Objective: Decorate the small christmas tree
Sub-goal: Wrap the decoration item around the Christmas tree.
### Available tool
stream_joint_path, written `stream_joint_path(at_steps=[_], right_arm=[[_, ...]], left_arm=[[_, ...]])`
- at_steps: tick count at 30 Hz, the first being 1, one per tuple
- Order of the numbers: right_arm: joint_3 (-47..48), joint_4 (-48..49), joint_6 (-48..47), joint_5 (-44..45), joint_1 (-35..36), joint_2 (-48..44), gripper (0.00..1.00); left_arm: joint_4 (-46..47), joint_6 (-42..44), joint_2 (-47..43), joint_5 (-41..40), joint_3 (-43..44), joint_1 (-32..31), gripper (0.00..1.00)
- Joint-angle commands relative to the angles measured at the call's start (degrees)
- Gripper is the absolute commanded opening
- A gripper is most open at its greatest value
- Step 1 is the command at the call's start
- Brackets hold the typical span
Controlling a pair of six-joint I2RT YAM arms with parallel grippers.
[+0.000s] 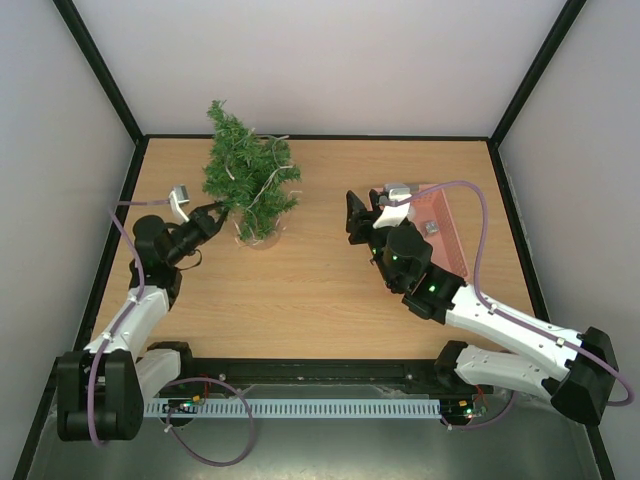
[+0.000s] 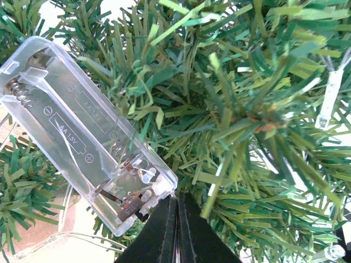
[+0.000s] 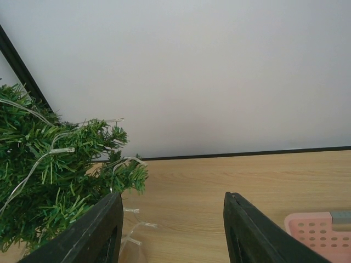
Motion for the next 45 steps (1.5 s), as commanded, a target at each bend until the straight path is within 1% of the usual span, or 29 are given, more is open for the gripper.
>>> stream_joint_path(at_steps=[1,10,15,20,25,29,34,38,45], right_arm=[[-0.8,1.8,0.1,1.5,-0.2,-1.2,0.49],[-0.8,1.9,0.1,1.3,-0.1,-1.4,0.49],[-0.8,2.3,0.1,1.0,-0.1,-1.1,0.49],[-0.9,2.2,0.0,1.2,-0.1,-1.1,0.49],[-0.9,2.2,-0.1,1.2,-0.2,-1.0,0.49],[-0.9,2.0,-0.2,1.3,-0.2,-1.3,0.49],[-0.9,1.9,-0.4,1.4,-0.1,-1.6,0.49],[-1.1,1.9,-0.5,1.5,-0.1,-1.8,0.49],[-1.3,1.7,-0.6,1.3,-0.2,-2.0,0.49]], left_arm=[[0.7,2.5,1.1,2.0,1.4,0.4,0.02],[-4.8,6.2,2.0,1.5,3.2,0.3,0.02],[-4.9,6.6,2.5,1.9,3.4,0.3,0.03],[-5.5,7.4,2.6,2.2,3.8,0.3,0.07],[-7.3,8.5,2.2,1.7,4.4,0.3,0.09],[-9.5,9.3,1.8,1.0,4.8,0.3,0.12],[-12.7,10.1,0.8,0.4,5.5,0.4,0.13],[-15.2,11.2,-0.4,0.3,6.3,0.4,0.16],[-18.7,12.2,-2.6,-0.5,6.7,0.6,0.18]])
